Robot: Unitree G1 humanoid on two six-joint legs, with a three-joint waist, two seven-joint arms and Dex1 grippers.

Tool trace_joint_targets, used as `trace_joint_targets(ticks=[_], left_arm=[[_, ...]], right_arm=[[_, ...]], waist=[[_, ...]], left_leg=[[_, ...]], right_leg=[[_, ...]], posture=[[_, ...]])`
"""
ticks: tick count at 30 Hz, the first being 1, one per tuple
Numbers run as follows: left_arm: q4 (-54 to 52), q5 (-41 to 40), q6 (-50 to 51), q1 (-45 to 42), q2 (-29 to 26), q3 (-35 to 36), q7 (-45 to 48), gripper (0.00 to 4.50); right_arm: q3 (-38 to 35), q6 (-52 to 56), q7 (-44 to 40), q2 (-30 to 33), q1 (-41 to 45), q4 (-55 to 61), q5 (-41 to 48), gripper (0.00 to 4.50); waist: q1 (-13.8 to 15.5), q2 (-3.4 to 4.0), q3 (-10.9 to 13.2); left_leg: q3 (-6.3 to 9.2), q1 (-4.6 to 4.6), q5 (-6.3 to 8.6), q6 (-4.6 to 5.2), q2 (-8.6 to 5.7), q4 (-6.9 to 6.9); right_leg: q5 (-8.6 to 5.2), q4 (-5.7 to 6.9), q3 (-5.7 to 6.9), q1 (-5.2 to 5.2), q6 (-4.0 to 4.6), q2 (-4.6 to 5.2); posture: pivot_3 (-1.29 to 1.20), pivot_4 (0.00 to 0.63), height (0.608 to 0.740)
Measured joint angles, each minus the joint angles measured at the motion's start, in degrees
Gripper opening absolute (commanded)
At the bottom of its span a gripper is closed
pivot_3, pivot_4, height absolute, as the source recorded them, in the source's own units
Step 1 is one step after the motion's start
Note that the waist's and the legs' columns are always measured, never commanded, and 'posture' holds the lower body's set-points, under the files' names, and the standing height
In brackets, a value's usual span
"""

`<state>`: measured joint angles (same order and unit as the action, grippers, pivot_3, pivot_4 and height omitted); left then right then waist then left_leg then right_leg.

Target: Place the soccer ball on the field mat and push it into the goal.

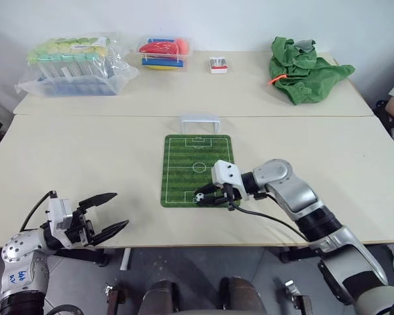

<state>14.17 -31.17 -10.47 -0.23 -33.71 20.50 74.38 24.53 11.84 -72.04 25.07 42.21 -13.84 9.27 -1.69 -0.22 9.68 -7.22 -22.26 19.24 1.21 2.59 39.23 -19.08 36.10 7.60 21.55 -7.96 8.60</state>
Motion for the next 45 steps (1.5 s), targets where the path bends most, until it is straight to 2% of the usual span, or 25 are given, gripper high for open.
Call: trace_joint_targets(ticks=[8,25,31,40,45], left_arm=[[-2.92,-0.54,0.26,1.6,0.09,0.26,-2.36,4.5],[-4.78,-1.06,1.07,2.5,0.1,0.46,-4.3,4.5],[-4.79,-1.07,1.1,2.47,0.1,0.46,-4.77,4.5],[-4.68,-1.07,1.27,0.76,0.09,0.45,-4.71,4.5],[-4.23,-1.07,1.45,-0.45,0.09,0.23,-3.76,4.5]], right_arm=[[0.01,-4.74,-1.81,-2.24,2.16,-8.09,-2.91,0.84],[-0.59,-8.91,-2.66,-4.7,4.11,-14.01,-3.73,0.84],[-0.62,-9.43,-3.19,-4.69,4.1,-14.62,-3.87,2.87],[-0.99,-7.88,-3.0,-4.27,4.08,-12.06,-4.08,2.87],[-3.19,-2.53,-1.75,-2.73,4.02,-2.16,-3.19,2.87]], waist=[[-0.27,0.01,0.0],[-0.39,0.01,0.0],[-0.43,0.01,0.0],[-0.4,0.02,0.01],[-0.27,0.02,0.01]], left_leg=[[-0.02,0.01,0.0,-0.01,0.01,-0.02],[-0.03,0.03,0.0,-0.01,0.05,-0.02],[-0.03,0.03,0.0,-0.01,0.06,-0.02],[-0.03,0.02,0.0,-0.01,0.06,-0.02],[-0.01,0.01,0.0,-0.02,0.06,-0.03]], right_leg=[[0.0,0.01,0.0,0.02,0.0,-0.03],[0.0,0.02,0.0,0.02,0.0,-0.04],[0.0,0.02,-0.01,0.01,0.0,-0.04],[0.0,0.02,-0.01,0.02,0.0,-0.03],[0.0,0.02,0.0,0.04,0.0,-0.04]], posture=[[0.0,0.15,0.74],[0.0,0.15,0.74],[0.0,0.15,0.74],[0.0,0.15,0.74],[0.0,0.15,0.74]])
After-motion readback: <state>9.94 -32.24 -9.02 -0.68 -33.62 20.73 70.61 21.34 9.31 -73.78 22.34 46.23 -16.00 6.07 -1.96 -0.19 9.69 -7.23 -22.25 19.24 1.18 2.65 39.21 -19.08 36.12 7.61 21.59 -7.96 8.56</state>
